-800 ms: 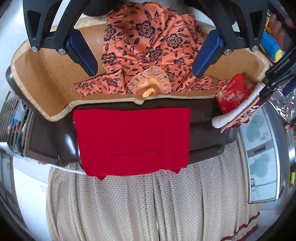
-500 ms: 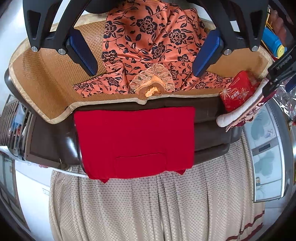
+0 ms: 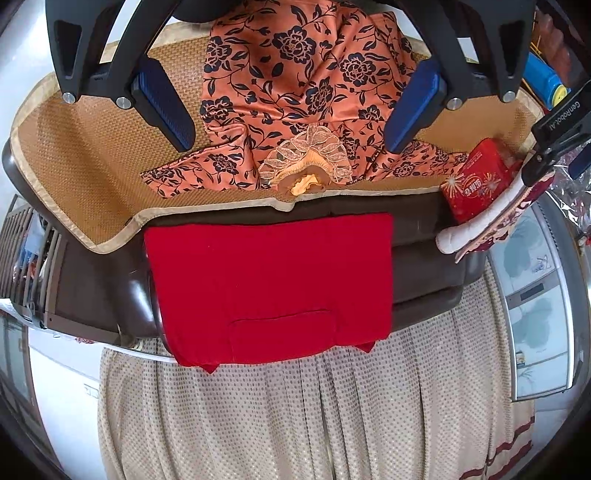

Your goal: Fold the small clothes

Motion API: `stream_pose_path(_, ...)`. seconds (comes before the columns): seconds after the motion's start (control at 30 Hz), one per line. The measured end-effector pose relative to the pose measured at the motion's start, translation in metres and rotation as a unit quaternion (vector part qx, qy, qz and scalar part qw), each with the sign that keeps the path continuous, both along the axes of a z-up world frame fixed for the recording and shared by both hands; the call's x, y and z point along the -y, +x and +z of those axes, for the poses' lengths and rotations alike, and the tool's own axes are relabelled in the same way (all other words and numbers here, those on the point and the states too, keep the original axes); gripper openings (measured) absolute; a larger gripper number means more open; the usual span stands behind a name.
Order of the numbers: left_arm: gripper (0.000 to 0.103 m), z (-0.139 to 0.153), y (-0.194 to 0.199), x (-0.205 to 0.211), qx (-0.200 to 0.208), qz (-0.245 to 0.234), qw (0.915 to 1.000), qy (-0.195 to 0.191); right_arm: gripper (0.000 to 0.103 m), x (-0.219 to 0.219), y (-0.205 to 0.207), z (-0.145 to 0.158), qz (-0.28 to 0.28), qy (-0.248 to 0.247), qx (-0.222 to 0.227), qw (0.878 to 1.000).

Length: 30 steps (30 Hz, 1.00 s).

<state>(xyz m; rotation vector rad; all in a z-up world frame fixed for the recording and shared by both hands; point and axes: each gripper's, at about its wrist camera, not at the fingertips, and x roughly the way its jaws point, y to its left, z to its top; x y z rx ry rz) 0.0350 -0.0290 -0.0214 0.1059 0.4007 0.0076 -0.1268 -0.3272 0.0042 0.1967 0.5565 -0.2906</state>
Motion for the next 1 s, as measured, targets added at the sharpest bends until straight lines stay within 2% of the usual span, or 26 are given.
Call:
stream_pose_path(0.37, 0.103, 0.0, 0.002, -0.001, -0.018, 0.003, 0.9998, 0.011, 0.103, -0.001, 0.004, -0.005, 0.003, 0.002, -0.008, 1.0)
stream_pose_path(0.53, 0.103, -0.002, 0.004, -0.003, -0.011, 0.005, 0.9999, 0.003, 0.103, 0.0, 0.006, -0.007, 0.004, 0.004, -0.012, 1.0)
stream_pose_path(1.0, 0.103, -0.009, 0.014, -0.004, -0.032, 0.006, 0.9994, -0.007, 0.103, -0.003, 0.017, -0.014, 0.01, 0.007, -0.02, 1.0)
